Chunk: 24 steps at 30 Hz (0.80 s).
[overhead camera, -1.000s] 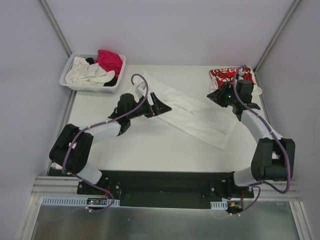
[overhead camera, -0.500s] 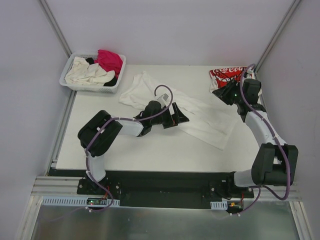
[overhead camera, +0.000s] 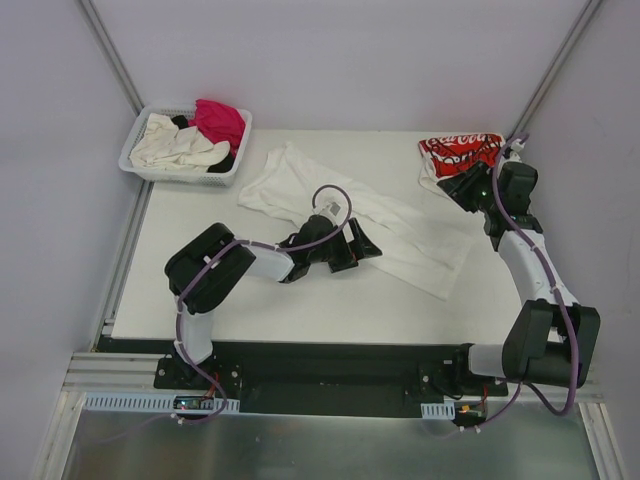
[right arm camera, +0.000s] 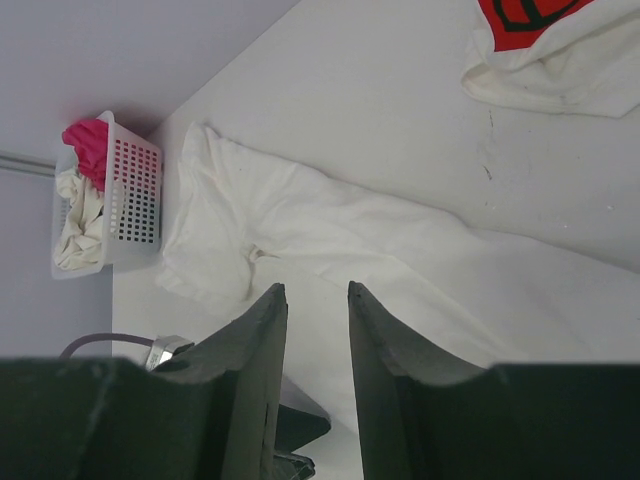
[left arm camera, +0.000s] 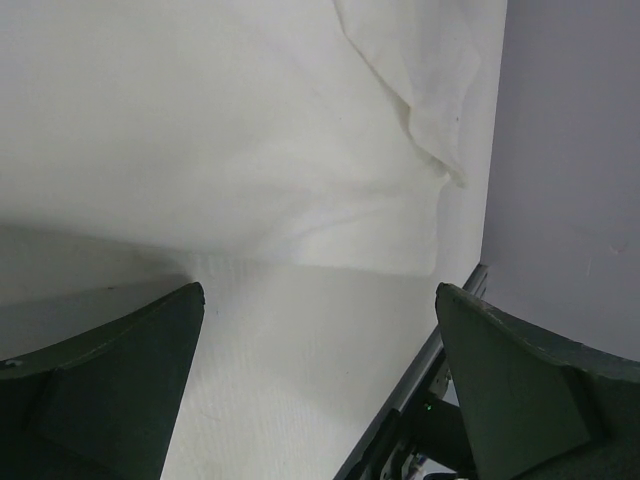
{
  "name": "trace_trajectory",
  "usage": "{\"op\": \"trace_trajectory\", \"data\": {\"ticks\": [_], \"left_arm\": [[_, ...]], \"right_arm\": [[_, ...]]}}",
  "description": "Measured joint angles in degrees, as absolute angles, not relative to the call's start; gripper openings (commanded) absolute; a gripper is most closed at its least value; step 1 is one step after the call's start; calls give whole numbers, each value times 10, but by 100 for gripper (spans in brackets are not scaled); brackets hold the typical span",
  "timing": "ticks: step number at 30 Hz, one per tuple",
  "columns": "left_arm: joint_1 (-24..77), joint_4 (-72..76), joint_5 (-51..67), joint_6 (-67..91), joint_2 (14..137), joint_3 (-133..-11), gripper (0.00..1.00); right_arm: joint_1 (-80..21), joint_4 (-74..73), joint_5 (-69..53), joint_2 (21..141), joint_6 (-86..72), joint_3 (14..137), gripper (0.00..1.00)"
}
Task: Fold and stack the t-shirts
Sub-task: Rotate the tshirt 90 degrees
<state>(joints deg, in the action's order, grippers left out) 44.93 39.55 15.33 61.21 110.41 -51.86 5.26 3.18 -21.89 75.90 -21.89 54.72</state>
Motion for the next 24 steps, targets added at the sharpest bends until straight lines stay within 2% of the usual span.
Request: {"op": "trace_trajectory", "data": {"ticks": [8,18,19,20,24], "left_arm": [[469,391,143,637,1102,-515,99],[472,387,141,639,1156,-588,98],[472,387,140,640,1159,-592,97],[472,388,139,641,1162,-595,89],[472,388,131,641,1170,-600,74]], "right_arm": [[57,32,-219,756,-222,546,34],[74,32,-220,738,-225,537,34],[76,32,-220,737,-226,537,34],[78,32,-221,736,-227,537,33],[86,32,-224,736,-231,536,33]]}}
